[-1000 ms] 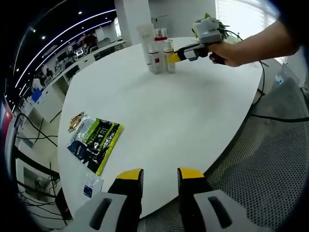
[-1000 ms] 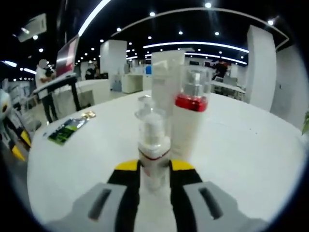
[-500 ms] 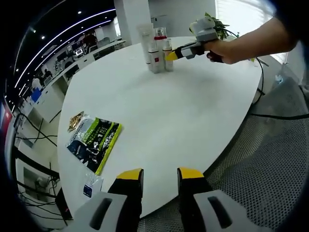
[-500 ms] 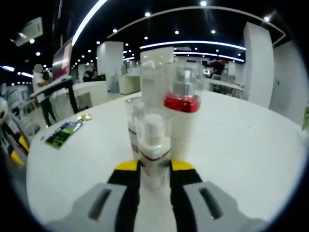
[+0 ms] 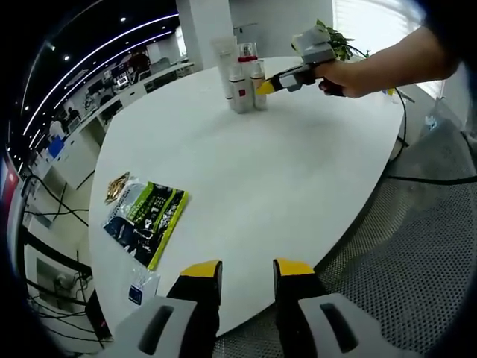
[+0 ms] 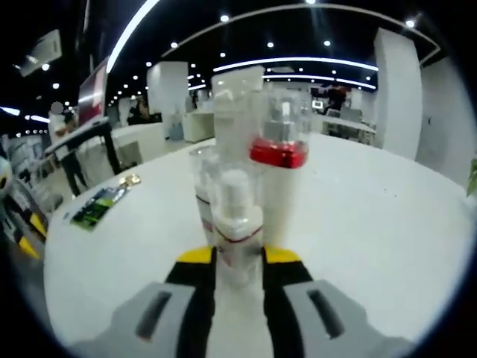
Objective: Arrange the skincare products in the storage area until every visible bottle or jar stands upright without overlapping.
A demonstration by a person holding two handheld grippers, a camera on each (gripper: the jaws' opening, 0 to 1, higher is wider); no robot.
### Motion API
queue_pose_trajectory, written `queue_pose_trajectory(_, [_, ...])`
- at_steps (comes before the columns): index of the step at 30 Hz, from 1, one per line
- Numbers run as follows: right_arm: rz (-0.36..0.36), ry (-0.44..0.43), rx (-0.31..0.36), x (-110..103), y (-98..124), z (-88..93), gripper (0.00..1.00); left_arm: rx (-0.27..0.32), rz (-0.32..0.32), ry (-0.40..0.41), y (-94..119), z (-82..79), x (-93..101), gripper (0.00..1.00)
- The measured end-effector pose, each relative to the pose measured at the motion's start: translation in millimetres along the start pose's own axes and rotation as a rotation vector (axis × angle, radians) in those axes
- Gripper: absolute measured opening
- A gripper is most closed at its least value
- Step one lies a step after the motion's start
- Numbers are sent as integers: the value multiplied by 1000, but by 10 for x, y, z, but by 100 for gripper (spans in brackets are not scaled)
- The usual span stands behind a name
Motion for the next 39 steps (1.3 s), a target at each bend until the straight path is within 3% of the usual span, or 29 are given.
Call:
queue_pose_trajectory(24, [38,11,-52,62,51,46,18,9,1,2,1,-12,-4,27])
queue_pose_trajectory(32, [29,-49,-60,-87,157,104,18,8,3,5,4,-15,-4,28])
queue_pose_trajectory(36, [-12,-119,2,-288,282,33,22,0,11,9,-1,-13,9,29])
queue_pose_trajectory(39, [-31,-125,-7,-381,388,57,25,-1,10,38,-5,-23,16,30])
Point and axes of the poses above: the point that each gripper's makers call its tool centre point, and the gripper's own axes: y roughly backward along the fingers, x roughly to its right, z roughly out of its underside, the point moved 3 cm from there along y, roughly backward along the fingers, and after that the axes turned 4 degrees about x, right-handed, at the moved point
